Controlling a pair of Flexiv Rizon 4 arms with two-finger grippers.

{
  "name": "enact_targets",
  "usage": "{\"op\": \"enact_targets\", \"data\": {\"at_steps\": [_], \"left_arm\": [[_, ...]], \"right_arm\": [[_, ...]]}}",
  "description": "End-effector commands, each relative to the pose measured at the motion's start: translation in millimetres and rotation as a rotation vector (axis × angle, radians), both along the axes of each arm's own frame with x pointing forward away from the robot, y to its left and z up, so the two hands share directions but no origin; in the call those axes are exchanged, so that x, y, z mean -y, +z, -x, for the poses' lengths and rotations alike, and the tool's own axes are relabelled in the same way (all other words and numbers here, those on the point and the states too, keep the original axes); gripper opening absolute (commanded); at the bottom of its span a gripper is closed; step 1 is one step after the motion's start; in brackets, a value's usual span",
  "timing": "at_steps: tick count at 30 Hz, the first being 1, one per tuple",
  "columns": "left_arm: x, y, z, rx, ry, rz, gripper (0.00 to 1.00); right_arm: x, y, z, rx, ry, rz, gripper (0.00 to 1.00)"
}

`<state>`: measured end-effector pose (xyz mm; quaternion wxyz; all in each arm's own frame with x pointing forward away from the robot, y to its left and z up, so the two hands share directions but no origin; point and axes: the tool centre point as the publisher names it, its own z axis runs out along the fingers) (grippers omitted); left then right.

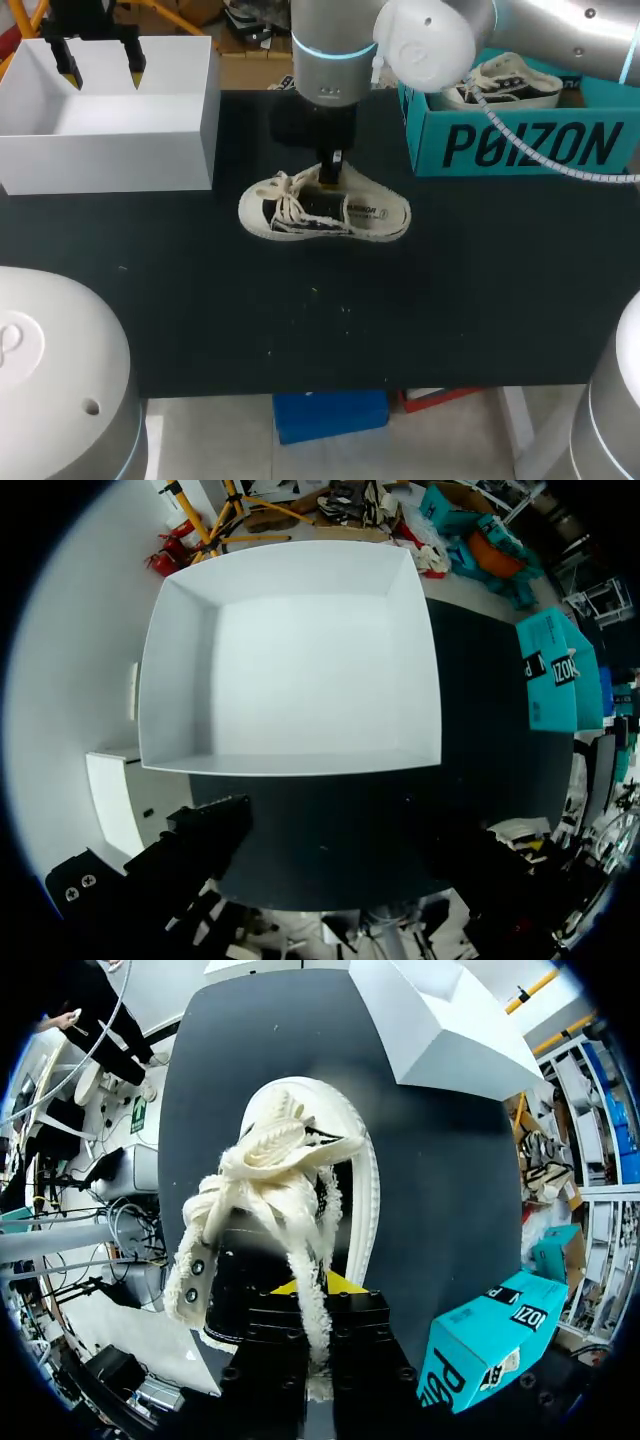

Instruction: Take the shoe out of the shoebox, open the shoe tongue, remove and reinsert the insole, then place the shoe into the shoebox

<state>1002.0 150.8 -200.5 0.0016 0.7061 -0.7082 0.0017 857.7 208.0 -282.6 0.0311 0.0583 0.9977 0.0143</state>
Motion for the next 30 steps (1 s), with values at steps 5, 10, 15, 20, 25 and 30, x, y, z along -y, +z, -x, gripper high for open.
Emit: {"op": "enact_targets", "data": {"at_steps": [5,10,15,20,25,30], "left_arm": [[0.6,0.6,0.5,-0.002,0.002,-0.003,1.00],[0.6,0.6,0.5,-0.002,0.002,-0.003,1.00],[0.6,0.6,0.5,-0.002,0.002,-0.003,1.00],[0.6,0.6,0.5,-0.002,0.002,-0.003,1.00],[0.6,0.6,0.5,-0.002,0.002,-0.003,1.00],[0.6,0.6,0.5,-0.002,0.002,-0.003,1.00]], "right_arm": [[-16.8,-32.8,-0.4,-0.089,0.054,-0.034,0.00],[-22.3,-46.6,2.2,-0.124,0.096,-0.048,0.00],[-26.9,-59.5,3.6,-0.144,0.120,-0.061,0.00],[-31.4,-70.6,5.7,-0.168,0.144,-0.072,0.00],[-32.7,-77.6,6.9,-0.180,0.155,-0.077,0.00],[-32.3,-83.2,7.7,-0.188,0.153,-0.082,0.34]]}}
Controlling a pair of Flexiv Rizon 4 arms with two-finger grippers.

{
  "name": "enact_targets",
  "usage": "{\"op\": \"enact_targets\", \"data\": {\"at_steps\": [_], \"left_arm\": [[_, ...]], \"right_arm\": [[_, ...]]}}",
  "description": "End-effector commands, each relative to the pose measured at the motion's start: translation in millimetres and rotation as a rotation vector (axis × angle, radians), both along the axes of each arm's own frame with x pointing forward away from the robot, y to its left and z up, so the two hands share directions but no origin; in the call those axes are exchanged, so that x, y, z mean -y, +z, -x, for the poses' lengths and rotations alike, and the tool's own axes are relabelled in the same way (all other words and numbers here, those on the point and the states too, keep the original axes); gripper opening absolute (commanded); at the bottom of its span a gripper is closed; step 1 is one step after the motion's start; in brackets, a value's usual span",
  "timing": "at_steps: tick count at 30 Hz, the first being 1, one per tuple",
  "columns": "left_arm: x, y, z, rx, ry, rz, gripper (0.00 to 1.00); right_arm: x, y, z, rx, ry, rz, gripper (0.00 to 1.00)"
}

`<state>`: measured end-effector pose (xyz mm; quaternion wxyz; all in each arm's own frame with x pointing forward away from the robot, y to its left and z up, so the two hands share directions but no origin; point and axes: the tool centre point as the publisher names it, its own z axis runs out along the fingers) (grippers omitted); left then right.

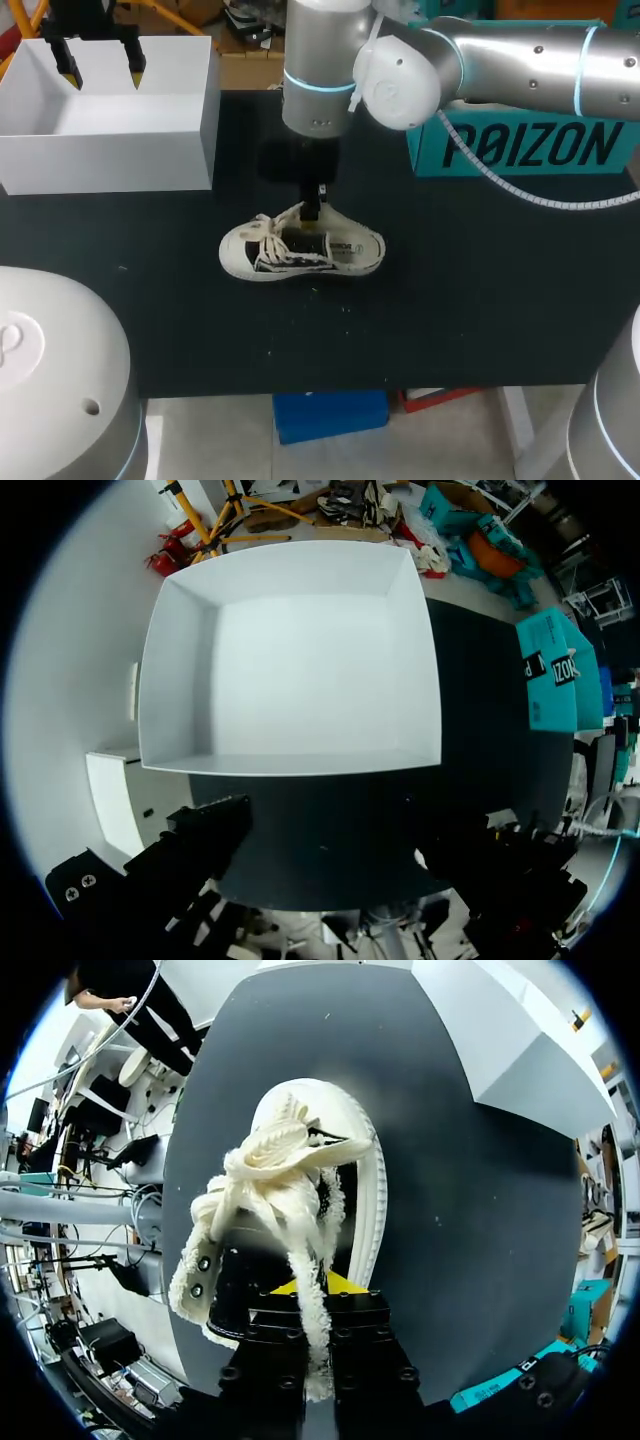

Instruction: Take the shoe out of the shoebox, open the shoe tongue, remove and reinsert the insole, then place the shoe into the shoebox

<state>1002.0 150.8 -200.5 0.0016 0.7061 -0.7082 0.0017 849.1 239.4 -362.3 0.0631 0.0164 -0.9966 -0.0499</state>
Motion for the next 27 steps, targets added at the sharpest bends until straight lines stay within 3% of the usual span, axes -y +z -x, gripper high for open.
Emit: {"op": "enact_targets", "data": {"at_steps": [1,3,4,6,9,16,20,27], "left_arm": [[0.6,0.6,0.5,-0.002,0.002,-0.003,1.00],[0.6,0.6,0.5,-0.002,0.002,-0.003,1.00],[0.6,0.6,0.5,-0.002,0.002,-0.003,1.00],[0.6,0.6,0.5,-0.002,0.002,-0.003,1.00],[0.6,0.6,0.5,-0.002,0.002,-0.003,1.00],[0.6,0.6,0.5,-0.002,0.002,-0.003,1.00],[0.6,0.6,0.5,-0.002,0.002,-0.003,1.00],[0.6,0.6,0.5,-0.002,0.002,-0.003,1.00]], "right_arm": [[-0.8,-3.6,-0.8,-0.009,-0.002,-0.004,0.47],[-0.2,-3.6,-0.8,-0.012,-0.005,-0.003,0.65],[0.7,-3.3,-0.9,-0.014,-0.009,-0.001,0.65],[3.9,-0.3,-1.1,-0.017,-0.021,0.003,0.48],[7.8,6.7,-2.2,-0.013,-0.032,0.008,0.41],[20.6,36.0,-3.6,0.016,-0.084,0.011,0.45],[21.3,55.3,-2.6,0.047,-0.115,-0.034,0.49],[18.7,69.8,1.2,0.113,-0.163,-0.160,0.48]]}}
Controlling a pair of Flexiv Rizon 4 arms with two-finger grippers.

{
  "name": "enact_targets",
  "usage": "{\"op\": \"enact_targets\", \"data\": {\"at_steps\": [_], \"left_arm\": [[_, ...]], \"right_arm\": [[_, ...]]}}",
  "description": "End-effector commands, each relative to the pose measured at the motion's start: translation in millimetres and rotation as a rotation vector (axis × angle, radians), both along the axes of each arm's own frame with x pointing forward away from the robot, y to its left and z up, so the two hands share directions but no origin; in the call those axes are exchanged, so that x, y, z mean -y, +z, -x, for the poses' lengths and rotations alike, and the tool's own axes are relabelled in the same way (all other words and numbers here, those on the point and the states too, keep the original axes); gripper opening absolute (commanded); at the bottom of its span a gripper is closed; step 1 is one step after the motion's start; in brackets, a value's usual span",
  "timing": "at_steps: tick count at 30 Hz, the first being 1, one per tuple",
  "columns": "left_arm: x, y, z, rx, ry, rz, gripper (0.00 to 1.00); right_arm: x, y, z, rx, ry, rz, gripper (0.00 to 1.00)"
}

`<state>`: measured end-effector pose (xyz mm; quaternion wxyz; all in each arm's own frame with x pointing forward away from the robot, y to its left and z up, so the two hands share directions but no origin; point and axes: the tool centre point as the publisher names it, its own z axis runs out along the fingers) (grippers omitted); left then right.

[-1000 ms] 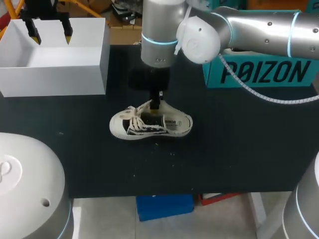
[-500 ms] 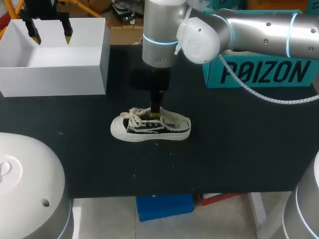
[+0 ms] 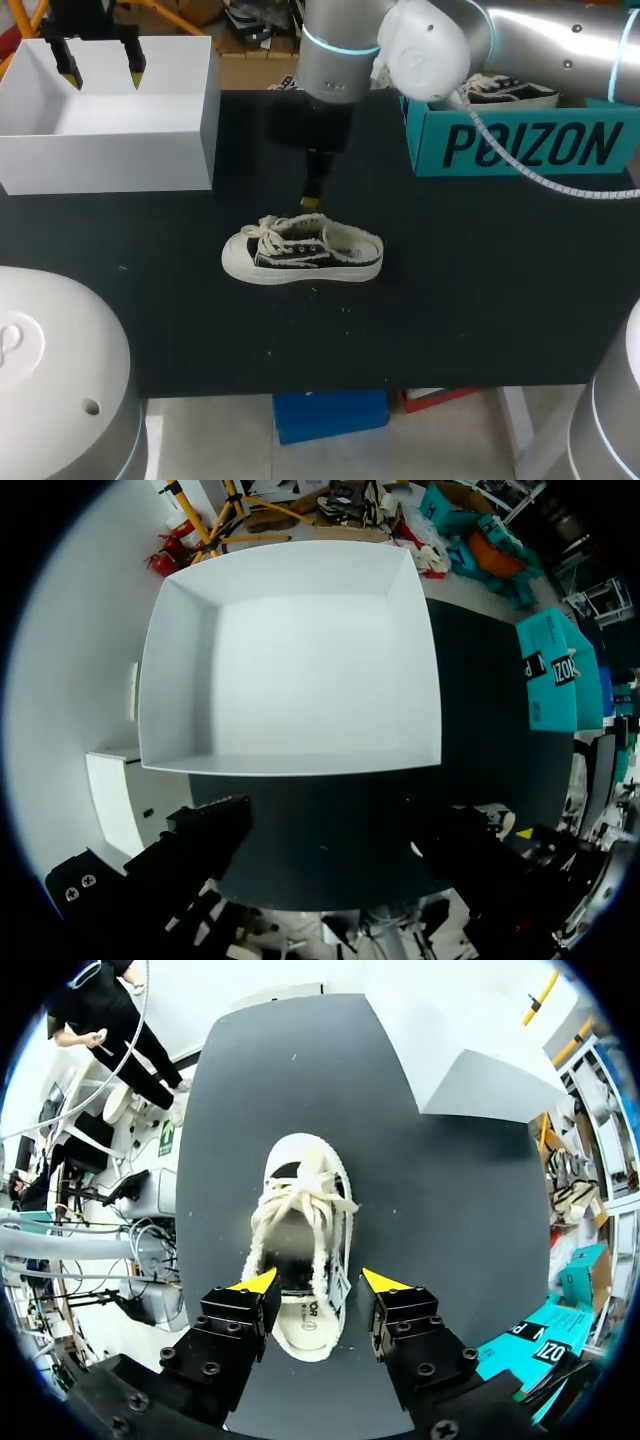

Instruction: Take the shoe out of the shoebox, open the shoe tongue, remove and reinsert the insole, then place the shoe into the shoebox

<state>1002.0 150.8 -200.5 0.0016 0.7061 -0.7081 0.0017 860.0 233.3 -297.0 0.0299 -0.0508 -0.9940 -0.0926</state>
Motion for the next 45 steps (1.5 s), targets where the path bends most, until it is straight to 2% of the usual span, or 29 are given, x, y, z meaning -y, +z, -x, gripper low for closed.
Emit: {"op": "enact_targets", "data": {"at_steps": [1,2,3,4,8,13,20,22,45], "left_arm": [[0.6,0.6,0.5,-0.002,0.002,-0.003,1.00],[0.6,0.6,0.5,-0.002,0.002,-0.003,1.00],[0.6,0.6,0.5,-0.002,0.002,-0.003,1.00],[0.6,0.6,0.5,-0.002,0.002,-0.003,1.00],[0.6,0.6,0.5,-0.002,0.002,-0.003,1.00],[0.6,0.6,0.5,-0.002,0.002,-0.003,1.00],[0.6,0.6,0.5,-0.002,0.002,-0.003,1.00],[0.6,0.6,0.5,-0.002,0.002,-0.003,1.00],[0.6,0.6,0.5,-0.002,0.002,-0.003,1.00]], "right_arm": [[12.7,5.8,12.6,0.069,-0.022,-0.095,0.55],[13.0,6.6,13.0,0.076,-0.020,-0.107,0.67],[13.3,8.7,14.0,0.095,-0.012,-0.139,0.87],[13.7,10.8,14.7,0.103,-0.009,-0.162,1.00],[20.5,18.3,16.2,0.135,0.013,-0.212,1.00],[38.8,26.5,22.4,0.161,0.113,-0.299,1.00],[86.4,33.5,29.7,0.178,0.162,-0.387,1.00],[102.4,28.0,35.2,0.156,0.191,-0.356,1.00],[102.4,28.0,35.2,0.156,0.191,-0.356,1.00]]}}
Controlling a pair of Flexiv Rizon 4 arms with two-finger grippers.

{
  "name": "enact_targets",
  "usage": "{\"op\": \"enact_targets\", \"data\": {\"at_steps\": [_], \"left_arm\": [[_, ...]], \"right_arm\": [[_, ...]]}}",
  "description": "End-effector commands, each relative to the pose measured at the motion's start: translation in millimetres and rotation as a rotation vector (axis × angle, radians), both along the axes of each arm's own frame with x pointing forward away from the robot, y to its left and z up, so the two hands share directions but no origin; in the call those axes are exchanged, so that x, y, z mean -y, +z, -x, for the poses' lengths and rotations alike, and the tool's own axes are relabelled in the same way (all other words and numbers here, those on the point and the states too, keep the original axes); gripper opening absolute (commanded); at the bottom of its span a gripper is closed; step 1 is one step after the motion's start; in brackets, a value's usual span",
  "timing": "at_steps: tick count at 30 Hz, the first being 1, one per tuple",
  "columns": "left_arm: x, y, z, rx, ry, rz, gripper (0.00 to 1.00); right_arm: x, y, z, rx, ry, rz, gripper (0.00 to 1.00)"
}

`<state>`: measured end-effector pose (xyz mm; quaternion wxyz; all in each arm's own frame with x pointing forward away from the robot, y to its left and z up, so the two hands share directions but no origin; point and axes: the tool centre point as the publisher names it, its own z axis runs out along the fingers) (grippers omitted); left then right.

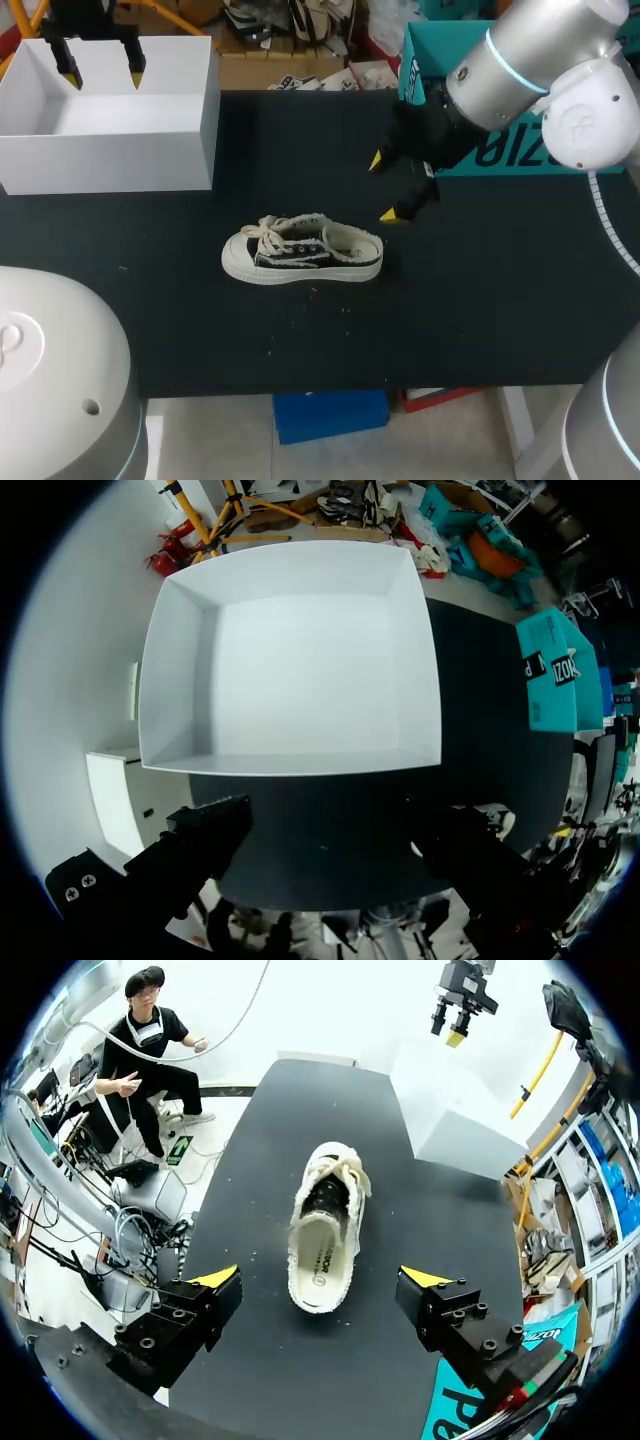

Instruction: Take the shoe out of the shoebox, open the shoe tongue, remove and reinsert the insole, then place the shoe into the shoebox

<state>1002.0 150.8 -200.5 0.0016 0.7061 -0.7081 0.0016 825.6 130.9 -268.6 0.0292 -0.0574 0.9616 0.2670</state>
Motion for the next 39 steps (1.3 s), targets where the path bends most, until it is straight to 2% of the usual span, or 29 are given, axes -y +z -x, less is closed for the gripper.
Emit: {"op": "enact_targets", "data": {"at_steps": [1,29,33,39], "left_arm": [[0.6,0.6,0.5,-0.002,0.002,-0.003,1.00],[0.6,0.6,0.5,-0.002,0.002,-0.003,1.00],[0.6,0.6,0.5,-0.002,0.002,-0.003,1.00],[0.6,0.6,0.5,-0.002,0.002,-0.003,1.00]], "right_arm": [[0.0,-0.4,0.8,0.001,-0.001,0.000,1.00],[0.0,-0.4,0.8,0.001,-0.001,0.000,1.00],[-4.4,-6.5,-24.5,0.023,0.035,-0.037,1.00],[-4.6,-24.5,-32.0,-0.014,0.066,-0.064,1.00]]}}
